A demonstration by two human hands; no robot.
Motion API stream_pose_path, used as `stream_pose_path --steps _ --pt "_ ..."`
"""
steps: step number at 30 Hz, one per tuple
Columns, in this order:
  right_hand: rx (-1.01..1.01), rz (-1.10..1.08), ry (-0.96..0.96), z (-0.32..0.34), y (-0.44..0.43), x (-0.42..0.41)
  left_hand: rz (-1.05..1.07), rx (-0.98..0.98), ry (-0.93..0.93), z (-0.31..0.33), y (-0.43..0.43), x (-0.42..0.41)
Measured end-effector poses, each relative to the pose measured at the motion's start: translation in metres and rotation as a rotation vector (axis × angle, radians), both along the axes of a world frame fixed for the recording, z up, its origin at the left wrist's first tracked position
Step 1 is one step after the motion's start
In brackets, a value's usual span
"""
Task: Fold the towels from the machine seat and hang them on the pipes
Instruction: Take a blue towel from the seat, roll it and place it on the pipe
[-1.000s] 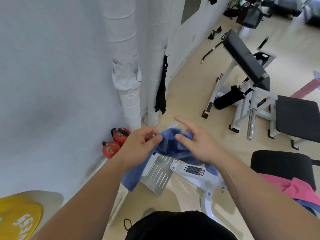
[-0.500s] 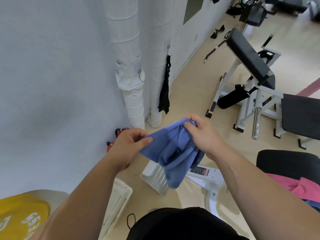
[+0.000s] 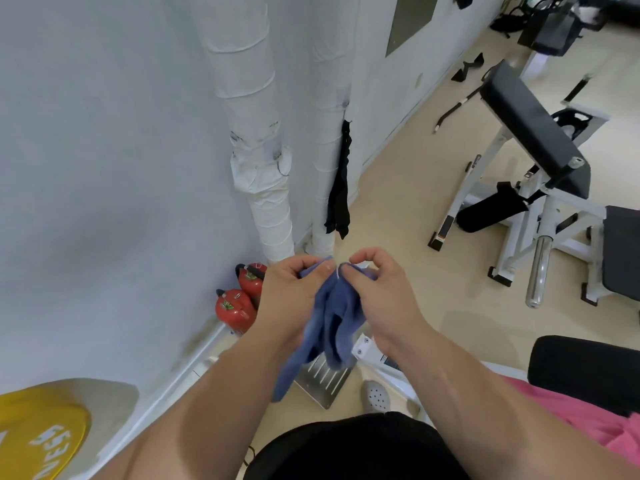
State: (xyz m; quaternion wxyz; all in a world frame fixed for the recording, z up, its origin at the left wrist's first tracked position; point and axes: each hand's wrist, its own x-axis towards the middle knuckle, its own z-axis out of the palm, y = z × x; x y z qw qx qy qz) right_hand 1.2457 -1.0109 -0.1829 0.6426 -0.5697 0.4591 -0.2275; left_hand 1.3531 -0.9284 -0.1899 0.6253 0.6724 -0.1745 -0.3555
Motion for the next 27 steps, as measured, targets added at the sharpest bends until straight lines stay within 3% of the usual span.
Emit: stream_pose_path --steps 5,10,15,21,24,27 --pt "0.127 0.141 -0.145 0.009 -0.049 -0.006 0.021 0.035 0.042 0.007 -0.039 -0.015" --pt "0.404 0.320 -0.353 0.009 -0.106 -0.022 0.157 0.046 0.073 0.010 -0.073 -0.025" --pt "-0.085 0.525 -0.089 0.001 -0.148 -0.027 0.181 0.122 -0.022 0.018 -0.101 -0.047" --pt "-0.515 0.617 -0.126 -0.005 -0.182 -0.027 0.135 0.117 -0.059 0.021 -0.122 -0.069" --pt "-0.598 0.595 -0.153 -0.006 -0.192 -0.030 0.133 0.101 -0.055 0.025 -0.128 -0.073" --pt "-0.548 0.563 -0.171 -0.003 -0.199 -0.033 0.115 0.071 -0.021 0.034 -0.137 -0.077"
